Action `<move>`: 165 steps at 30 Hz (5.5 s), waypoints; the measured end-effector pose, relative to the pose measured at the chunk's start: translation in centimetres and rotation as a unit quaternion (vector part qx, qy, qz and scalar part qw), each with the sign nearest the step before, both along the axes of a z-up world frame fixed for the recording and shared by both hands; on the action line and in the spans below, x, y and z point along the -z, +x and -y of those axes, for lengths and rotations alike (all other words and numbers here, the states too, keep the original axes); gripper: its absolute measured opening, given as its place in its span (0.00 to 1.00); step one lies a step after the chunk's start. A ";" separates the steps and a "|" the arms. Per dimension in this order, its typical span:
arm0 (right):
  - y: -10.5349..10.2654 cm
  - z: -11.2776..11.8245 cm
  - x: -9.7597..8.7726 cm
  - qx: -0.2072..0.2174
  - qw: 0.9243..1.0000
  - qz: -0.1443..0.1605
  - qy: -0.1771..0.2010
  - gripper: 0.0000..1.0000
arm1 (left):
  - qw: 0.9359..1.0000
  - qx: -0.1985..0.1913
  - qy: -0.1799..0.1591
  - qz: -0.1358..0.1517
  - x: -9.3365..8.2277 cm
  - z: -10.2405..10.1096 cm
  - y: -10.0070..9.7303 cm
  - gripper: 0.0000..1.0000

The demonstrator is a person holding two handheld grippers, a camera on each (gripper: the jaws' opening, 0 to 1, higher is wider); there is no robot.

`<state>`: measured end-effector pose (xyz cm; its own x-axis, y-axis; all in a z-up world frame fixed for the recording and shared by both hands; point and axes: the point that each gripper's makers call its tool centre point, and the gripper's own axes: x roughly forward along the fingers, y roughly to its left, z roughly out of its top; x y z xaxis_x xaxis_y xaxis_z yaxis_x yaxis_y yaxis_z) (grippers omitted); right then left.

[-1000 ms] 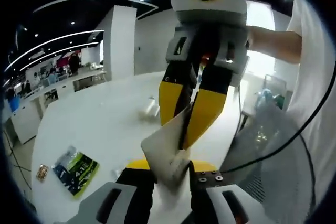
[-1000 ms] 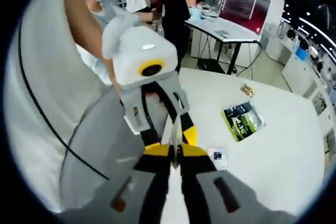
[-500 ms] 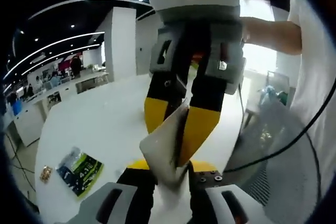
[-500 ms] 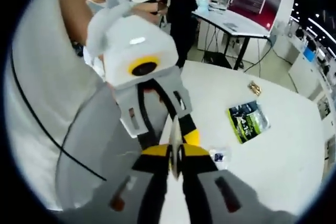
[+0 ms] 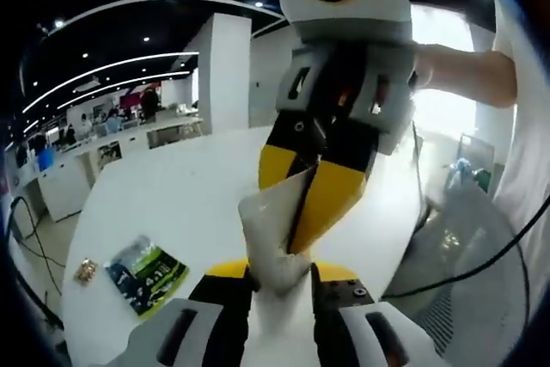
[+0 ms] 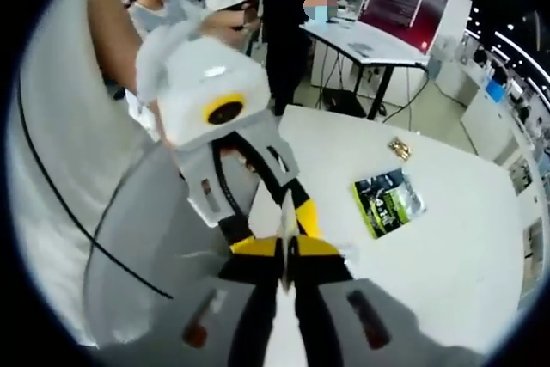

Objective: Arrange the skincare products in the storage area until every visible bottle or jar stands upright without overlapping.

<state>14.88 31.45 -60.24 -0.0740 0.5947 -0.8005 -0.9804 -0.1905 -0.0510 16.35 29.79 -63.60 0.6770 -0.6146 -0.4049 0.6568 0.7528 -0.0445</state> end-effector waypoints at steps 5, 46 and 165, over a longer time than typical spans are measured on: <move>1.4 0.3 -0.4 0.002 1.000 0.015 -0.009 0.04 | 1.000 -0.027 -0.005 -0.012 0.3 -0.8 0.6 0.25; 15.9 0.9 -1.8 0.061 0.996 0.053 -0.031 0.02 | 0.997 -0.072 0.040 -0.010 1.4 -2.7 1.3 0.21; 22.7 7.5 -7.6 0.275 0.938 0.007 0.211 0.36 | 0.996 -0.043 0.073 -0.017 2.7 -2.3 0.6 0.17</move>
